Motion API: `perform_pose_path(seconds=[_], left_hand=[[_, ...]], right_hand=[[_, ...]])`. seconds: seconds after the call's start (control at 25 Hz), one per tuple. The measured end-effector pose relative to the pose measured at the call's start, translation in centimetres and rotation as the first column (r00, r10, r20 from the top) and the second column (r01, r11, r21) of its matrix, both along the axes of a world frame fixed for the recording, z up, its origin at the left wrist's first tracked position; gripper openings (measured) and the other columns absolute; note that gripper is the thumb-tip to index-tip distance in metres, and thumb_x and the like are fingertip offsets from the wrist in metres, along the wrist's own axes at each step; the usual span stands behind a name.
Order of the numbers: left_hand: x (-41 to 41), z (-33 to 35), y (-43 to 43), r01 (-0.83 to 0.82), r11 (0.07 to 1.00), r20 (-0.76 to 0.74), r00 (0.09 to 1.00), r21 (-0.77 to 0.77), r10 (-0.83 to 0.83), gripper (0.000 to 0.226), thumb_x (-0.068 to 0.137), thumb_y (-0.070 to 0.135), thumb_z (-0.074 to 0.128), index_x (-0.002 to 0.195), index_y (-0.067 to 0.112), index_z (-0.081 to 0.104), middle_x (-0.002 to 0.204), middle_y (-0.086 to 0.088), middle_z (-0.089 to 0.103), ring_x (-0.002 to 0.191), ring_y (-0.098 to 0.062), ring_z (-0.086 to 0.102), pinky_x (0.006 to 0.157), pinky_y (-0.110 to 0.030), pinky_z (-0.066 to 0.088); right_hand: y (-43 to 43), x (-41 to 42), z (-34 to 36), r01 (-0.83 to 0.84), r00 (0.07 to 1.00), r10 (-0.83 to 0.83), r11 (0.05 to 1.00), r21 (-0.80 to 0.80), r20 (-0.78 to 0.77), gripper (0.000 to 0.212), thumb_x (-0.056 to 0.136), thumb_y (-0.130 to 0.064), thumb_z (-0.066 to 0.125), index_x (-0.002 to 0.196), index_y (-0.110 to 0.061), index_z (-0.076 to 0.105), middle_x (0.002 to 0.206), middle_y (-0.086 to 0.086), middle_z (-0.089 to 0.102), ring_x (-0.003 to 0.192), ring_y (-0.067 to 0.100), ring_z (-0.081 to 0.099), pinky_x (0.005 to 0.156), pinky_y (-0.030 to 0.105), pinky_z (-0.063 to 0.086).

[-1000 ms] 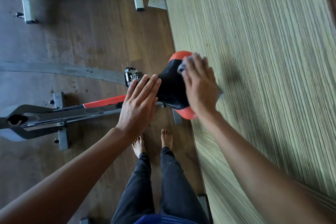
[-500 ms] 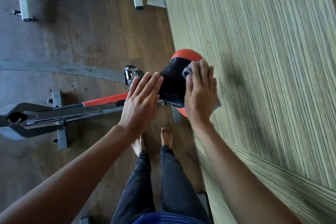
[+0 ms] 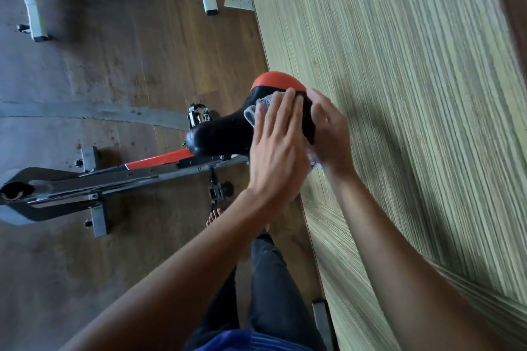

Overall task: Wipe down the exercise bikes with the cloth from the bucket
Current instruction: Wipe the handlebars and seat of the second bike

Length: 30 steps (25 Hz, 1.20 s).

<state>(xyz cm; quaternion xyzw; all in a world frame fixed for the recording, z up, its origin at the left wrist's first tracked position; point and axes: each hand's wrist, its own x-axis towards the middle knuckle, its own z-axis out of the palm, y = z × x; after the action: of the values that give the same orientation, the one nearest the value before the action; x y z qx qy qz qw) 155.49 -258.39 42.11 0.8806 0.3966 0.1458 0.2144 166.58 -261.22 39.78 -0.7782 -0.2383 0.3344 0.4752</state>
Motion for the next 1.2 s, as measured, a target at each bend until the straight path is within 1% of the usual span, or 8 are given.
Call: perform_pose_path(seconds=[0.12, 0.28, 0.44, 0.52, 0.72, 0.96, 1.08, 1.2], left_hand=[[3.2, -2.9, 0.1, -0.220, 0.973, -0.157, 0.966, -0.064, 0.208, 0.063, 0.102, 0.034, 0.019, 0.154, -0.002, 0.020, 0.163, -0.019, 0.016, 0.153, -0.030, 0.010, 0.125, -0.042, 0.008], [2.3, -4.9, -0.2, -0.266, 0.957, -0.184, 0.941, 0.118, 0.284, 0.061, 0.106, 0.038, 0.029, 0.153, -0.001, 0.025, 0.161, -0.018, 0.022, 0.151, -0.029, 0.017, 0.125, -0.039, 0.008], [0.4, -5.1, 0.4, -0.257, 0.945, -0.159, 0.944, 0.200, 0.291, 0.057, 0.106, 0.036, 0.032, 0.150, -0.001, 0.033, 0.157, -0.018, 0.034, 0.148, -0.031, 0.027, 0.124, -0.041, 0.015], [-1.2, -5.2, 0.8, -0.230, 0.947, -0.145, 0.953, 0.225, 0.266, 0.055, 0.105, 0.033, 0.035, 0.148, -0.001, 0.037, 0.155, -0.019, 0.037, 0.147, -0.032, 0.030, 0.123, -0.042, 0.016], [-5.4, -4.6, 2.5, -0.189, 0.952, -0.152, 0.961, 0.242, 0.230, 0.052, 0.104, 0.029, 0.043, 0.147, -0.001, 0.040, 0.152, -0.019, 0.042, 0.145, -0.033, 0.033, 0.123, -0.044, 0.017], [-8.5, -3.2, 4.1, -0.260, 0.957, -0.152, 0.948, 0.127, 0.278, 0.052, 0.105, 0.031, 0.037, 0.148, 0.001, 0.038, 0.154, -0.018, 0.038, 0.147, -0.033, 0.027, 0.123, -0.046, 0.017], [-6.8, -2.8, 3.6, -0.092, 0.988, -0.218, 0.969, 0.128, 0.118, 0.055, 0.104, 0.031, 0.037, 0.148, -0.002, 0.036, 0.154, -0.021, 0.038, 0.146, -0.035, 0.030, 0.123, -0.047, 0.016], [-3.8, -2.8, 4.0, 0.145, 0.976, -0.287, 0.953, 0.164, -0.093, 0.059, 0.103, 0.035, 0.035, 0.147, -0.003, 0.038, 0.152, -0.022, 0.040, 0.143, -0.034, 0.037, 0.119, -0.048, 0.027]], right_hand=[[0.2, 0.7, 0.0, 0.081, 0.982, -0.071, 0.995, 0.053, -0.177, 0.036, 0.105, -0.010, 0.042, 0.137, -0.003, 0.056, 0.140, 0.007, 0.059, 0.131, 0.011, 0.053, 0.109, 0.018, 0.040], [-0.2, -0.3, -0.6, -0.081, 0.996, 0.082, 0.996, 0.040, -0.027, 0.039, 0.105, -0.010, 0.039, 0.142, -0.011, 0.052, 0.150, 0.000, 0.049, 0.140, 0.004, 0.040, 0.114, 0.014, 0.029], [-0.4, -1.3, -2.3, -0.154, 0.969, 0.149, 0.988, 0.012, 0.198, 0.041, 0.103, -0.004, 0.043, 0.142, -0.008, 0.052, 0.156, 0.006, 0.039, 0.146, 0.009, 0.030, 0.115, 0.009, 0.019], [-0.7, -1.4, -2.9, -0.164, 0.955, 0.155, 0.986, 0.016, 0.255, 0.042, 0.102, -0.007, 0.044, 0.143, -0.009, 0.050, 0.158, 0.005, 0.037, 0.147, 0.009, 0.028, 0.118, 0.013, 0.019], [-1.1, -3.6, -4.3, -0.123, 0.887, 0.116, 0.992, -0.013, 0.446, 0.043, 0.106, -0.016, 0.037, 0.149, -0.011, 0.042, 0.160, 0.006, 0.032, 0.152, 0.021, 0.022, 0.123, 0.044, 0.023], [-0.9, -3.9, -4.5, -0.079, 0.881, 0.076, 0.997, -0.013, 0.468, 0.042, 0.107, -0.018, 0.033, 0.147, -0.012, 0.044, 0.159, 0.005, 0.035, 0.151, 0.022, 0.022, 0.121, 0.048, 0.026], [-0.8, -3.5, -4.4, -0.087, 0.899, 0.091, 0.996, -0.028, 0.429, 0.043, 0.106, -0.020, 0.032, 0.147, -0.012, 0.045, 0.159, 0.004, 0.035, 0.151, 0.022, 0.022, 0.121, 0.048, 0.025], [-0.7, -3.0, -4.5, -0.101, 0.909, 0.106, 0.994, -0.032, 0.403, 0.044, 0.106, -0.023, 0.031, 0.147, -0.015, 0.043, 0.160, 0.003, 0.034, 0.152, 0.020, 0.021, 0.122, 0.046, 0.024]])
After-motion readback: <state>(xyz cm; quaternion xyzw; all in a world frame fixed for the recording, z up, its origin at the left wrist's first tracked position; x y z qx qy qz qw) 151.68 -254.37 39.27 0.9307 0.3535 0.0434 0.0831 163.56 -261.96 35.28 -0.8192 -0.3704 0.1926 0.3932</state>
